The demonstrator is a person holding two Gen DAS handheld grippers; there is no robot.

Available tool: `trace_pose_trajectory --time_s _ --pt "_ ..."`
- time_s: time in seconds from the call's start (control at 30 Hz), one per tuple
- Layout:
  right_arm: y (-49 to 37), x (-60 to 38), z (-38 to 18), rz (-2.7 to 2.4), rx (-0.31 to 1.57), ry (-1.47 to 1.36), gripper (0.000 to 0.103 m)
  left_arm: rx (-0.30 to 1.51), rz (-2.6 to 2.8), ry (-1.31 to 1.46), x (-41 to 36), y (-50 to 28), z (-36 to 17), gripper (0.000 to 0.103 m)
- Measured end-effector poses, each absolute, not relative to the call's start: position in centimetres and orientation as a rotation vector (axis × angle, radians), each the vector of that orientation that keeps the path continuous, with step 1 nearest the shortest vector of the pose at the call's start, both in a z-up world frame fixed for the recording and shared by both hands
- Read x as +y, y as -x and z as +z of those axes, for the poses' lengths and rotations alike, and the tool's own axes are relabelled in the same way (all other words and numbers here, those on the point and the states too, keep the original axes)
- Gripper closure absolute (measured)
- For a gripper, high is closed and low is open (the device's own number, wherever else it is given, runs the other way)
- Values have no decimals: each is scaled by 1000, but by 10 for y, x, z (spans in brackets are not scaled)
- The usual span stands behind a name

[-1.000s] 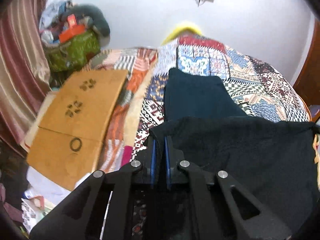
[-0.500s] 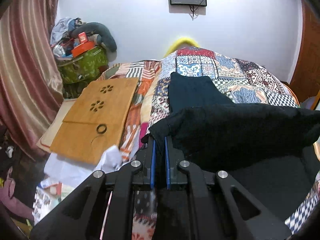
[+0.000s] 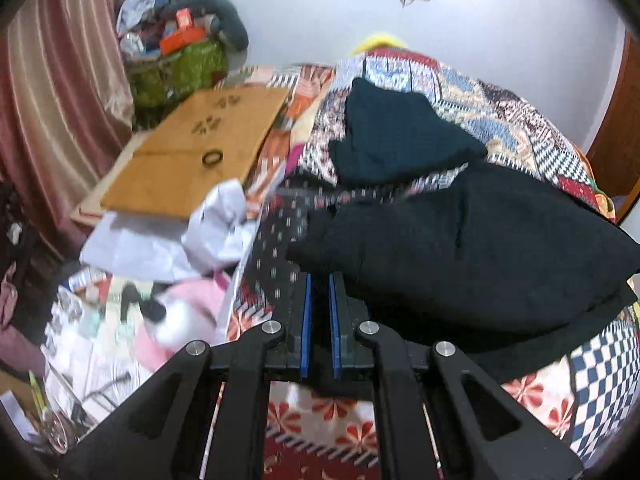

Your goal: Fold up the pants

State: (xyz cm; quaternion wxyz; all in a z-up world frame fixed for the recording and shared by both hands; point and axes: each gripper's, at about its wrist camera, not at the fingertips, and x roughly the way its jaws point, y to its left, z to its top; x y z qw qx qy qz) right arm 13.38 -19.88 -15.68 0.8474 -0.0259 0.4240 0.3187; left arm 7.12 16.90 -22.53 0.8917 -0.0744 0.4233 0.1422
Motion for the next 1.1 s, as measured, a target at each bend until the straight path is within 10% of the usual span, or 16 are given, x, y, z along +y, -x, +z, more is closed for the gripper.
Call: trace_pose_trajectory --time_s 0.33,0.7,1.1 --pt "-127 -226 -139 584 883 46 89 882 296 140 167 -77 -211 92" --pt "-202 -225 -124 466 862 84 39 841 200 62 134 -158 -180 31" --pt "-310 -178 -186 499 1051 98 39 859 39 -25 84 -248 -195 16"
